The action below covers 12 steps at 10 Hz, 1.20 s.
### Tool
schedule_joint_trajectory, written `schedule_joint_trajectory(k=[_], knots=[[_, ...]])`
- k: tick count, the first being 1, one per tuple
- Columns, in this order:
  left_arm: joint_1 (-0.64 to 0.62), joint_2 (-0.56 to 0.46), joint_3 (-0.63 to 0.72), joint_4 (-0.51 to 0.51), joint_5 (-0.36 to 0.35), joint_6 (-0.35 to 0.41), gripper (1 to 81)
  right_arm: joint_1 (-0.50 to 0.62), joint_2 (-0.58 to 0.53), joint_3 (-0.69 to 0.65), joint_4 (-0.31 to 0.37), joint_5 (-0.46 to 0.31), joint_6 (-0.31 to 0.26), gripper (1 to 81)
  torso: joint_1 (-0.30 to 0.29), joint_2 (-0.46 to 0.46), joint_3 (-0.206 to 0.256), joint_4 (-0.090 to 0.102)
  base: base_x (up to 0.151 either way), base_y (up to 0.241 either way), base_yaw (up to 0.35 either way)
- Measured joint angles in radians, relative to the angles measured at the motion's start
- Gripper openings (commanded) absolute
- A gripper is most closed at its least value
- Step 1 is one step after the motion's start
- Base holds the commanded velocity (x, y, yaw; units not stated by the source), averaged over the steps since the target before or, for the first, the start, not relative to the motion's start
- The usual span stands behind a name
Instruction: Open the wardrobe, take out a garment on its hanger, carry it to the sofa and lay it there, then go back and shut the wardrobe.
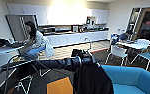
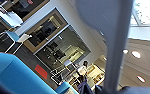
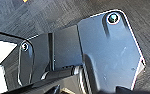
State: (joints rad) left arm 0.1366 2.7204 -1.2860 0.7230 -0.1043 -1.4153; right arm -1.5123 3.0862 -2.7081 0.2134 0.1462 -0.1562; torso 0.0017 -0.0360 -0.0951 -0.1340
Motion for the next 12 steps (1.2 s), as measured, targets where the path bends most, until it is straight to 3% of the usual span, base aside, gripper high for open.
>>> schedule_joint_trajectory(k=[12], knots=[[0.0, 0.0, 0.0, 0.004, 0.0, 0.0, 1.0, 0.002, 0.0, 0.0, 0.0, 0.0, 0.0, 81.1, 0.0, 0.0, 0.0, 0.0, 0.0, 0.0, -0.182]])
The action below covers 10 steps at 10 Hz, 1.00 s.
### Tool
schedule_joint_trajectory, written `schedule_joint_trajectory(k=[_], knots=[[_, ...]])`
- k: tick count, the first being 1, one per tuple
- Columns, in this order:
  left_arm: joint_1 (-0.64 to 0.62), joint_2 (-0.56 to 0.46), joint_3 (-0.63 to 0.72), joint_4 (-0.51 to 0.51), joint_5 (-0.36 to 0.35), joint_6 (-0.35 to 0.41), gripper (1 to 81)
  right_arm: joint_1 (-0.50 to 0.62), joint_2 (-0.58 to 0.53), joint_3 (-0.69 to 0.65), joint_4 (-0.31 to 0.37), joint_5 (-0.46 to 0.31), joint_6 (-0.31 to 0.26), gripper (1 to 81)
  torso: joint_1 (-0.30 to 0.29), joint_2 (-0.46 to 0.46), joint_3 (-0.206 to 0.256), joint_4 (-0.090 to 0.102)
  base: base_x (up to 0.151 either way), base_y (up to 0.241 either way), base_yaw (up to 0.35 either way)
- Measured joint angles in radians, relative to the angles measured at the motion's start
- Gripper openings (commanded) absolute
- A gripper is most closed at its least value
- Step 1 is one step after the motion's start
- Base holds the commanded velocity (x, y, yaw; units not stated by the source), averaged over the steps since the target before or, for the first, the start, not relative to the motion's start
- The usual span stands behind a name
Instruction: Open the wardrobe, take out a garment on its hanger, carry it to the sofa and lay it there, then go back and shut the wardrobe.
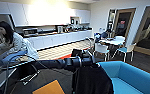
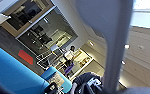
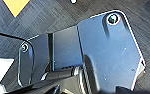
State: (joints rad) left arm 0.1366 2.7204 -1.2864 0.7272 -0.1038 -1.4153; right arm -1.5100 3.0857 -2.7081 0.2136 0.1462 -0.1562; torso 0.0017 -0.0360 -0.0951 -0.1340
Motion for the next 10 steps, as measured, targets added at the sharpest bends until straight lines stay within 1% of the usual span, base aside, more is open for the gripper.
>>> schedule_joint_trajectory(k=[6, 8, 9, 10], knots=[[0.0, 0.003, 0.0, 0.002, 0.0, 0.0, 1.0, 0.0, 0.0, 0.0, 0.0, 0.0, 0.0, 81.1, 0.0, 0.0, 0.0, 0.0, 0.0, 0.0, -0.197], [0.001, 0.007, -0.001, 0.003, 0.005, 0.0, 1.0, -0.003, 0.0, 0.0, 0.0, -0.002, 0.0, 81.1, 0.0, 0.0, 0.0, 0.0, 0.0, 0.0, -0.118], [0.0, 0.006, 0.0, 0.003, 0.006, 0.0, 1.0, -0.002, 0.0, 0.0, 0.0, -0.002, 0.0, 81.1, 0.0, 0.0, 0.0, 0.0, 0.0, 0.0, 0.0], [0.0, 0.006, 0.0, 0.003, 0.005, 0.0, 1.0, -0.003, 0.0, 0.0, 0.0, -0.001, 0.0, 81.1, 0.0, 0.0, 0.0, 0.0, 0.068, 0.0, 0.0]])
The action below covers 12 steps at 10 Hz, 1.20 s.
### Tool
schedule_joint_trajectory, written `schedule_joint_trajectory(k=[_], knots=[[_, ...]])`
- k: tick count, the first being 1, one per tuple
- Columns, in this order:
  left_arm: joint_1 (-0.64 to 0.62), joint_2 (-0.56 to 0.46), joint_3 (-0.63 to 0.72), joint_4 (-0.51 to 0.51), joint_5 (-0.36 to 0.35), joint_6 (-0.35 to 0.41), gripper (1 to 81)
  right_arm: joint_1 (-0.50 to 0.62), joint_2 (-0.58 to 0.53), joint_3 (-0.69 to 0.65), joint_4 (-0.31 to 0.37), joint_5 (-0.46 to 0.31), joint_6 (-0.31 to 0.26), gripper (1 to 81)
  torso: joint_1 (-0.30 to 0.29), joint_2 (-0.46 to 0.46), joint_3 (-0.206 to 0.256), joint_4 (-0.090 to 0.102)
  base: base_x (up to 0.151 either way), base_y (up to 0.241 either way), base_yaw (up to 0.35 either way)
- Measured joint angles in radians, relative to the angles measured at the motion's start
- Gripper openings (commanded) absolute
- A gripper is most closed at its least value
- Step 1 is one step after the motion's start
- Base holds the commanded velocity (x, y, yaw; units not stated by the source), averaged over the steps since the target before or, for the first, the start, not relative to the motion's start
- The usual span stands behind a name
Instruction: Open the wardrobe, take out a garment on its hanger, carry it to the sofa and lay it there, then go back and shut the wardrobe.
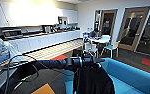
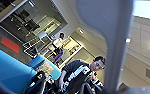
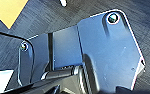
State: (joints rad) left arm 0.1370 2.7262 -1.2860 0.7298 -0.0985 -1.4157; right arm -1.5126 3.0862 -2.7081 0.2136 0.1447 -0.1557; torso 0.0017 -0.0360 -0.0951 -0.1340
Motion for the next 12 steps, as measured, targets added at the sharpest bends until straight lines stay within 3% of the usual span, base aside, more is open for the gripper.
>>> schedule_joint_trajectory(k=[12], knots=[[0.028, -0.017, 0.001, 0.001, -0.007, 0.0, 1.0, 0.003, 0.003, 0.001, 0.0, 0.001, 0.0, 81.1, 0.0, 0.0, 0.0, 0.0, 0.01, 0.0, 0.0]])
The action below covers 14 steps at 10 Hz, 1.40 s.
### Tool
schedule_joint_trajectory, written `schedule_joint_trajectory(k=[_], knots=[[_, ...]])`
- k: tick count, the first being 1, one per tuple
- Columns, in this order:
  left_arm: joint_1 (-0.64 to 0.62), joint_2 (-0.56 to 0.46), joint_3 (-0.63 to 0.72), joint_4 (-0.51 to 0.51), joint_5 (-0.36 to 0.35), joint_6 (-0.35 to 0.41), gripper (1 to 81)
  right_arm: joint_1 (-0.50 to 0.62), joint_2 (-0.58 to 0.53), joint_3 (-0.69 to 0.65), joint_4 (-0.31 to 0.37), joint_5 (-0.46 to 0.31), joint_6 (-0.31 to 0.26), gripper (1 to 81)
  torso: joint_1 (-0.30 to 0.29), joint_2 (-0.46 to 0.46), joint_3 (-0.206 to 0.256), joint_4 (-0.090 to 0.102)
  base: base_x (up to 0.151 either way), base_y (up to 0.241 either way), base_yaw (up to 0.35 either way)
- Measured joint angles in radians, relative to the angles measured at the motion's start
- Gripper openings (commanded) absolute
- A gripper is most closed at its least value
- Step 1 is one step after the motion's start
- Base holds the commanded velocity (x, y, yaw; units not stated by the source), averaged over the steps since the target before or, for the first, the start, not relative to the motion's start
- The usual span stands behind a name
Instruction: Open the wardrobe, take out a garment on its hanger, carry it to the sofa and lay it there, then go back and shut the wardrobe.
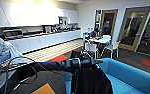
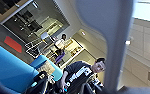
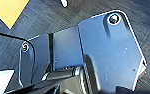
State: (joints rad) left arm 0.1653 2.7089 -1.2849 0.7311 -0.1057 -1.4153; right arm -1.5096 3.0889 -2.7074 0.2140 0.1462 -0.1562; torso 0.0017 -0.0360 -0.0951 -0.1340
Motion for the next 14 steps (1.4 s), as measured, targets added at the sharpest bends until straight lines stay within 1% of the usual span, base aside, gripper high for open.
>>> schedule_joint_trajectory(k=[1, 3, 5, 8, 14], knots=[[0.001, -0.002, 0.003, 0.001, 0.0, 0.0, 1.0, 0.0, 0.0, 0.0, 0.0, 0.0, 0.0, 81.1, 0.0, 0.0, 0.0, 0.0, 0.0, 0.0, 0.0], [0.011, -0.002, 0.003, 0.003, 0.0, 0.001, 1.0, 0.0, 0.0, 0.0, 0.0, 0.0, 0.0, 81.1, 0.0, 0.0, 0.0, 0.0, 0.087, 0.0, 0.0], [0.005, 0.001, 0.017, 0.003, -0.01, 0.0, 1.0, -0.014, 0.0, 0.0, 0.0, -0.007, 0.0, 81.1, -0.003, -0.002, 0.001, 0.0, 0.129, 0.0, 0.0], [0.009, 0.004, 0.008, 0.003, 0.004, 0.001, 1.0, 0.011, 0.0, 0.0, 0.0, 0.004, 0.0, 81.1, -0.001, -0.001, 0.001, 0.0, 0.141, 0.0, 0.0], [0.01, 0.017, 0.008, 0.005, 0.007, 0.001, 1.0, -0.003, 0.0, 0.0, 0.0, 0.011, 0.0, 81.1, 0.0, -0.001, 0.001, 0.0, 0.141, 0.0, 0.0]])
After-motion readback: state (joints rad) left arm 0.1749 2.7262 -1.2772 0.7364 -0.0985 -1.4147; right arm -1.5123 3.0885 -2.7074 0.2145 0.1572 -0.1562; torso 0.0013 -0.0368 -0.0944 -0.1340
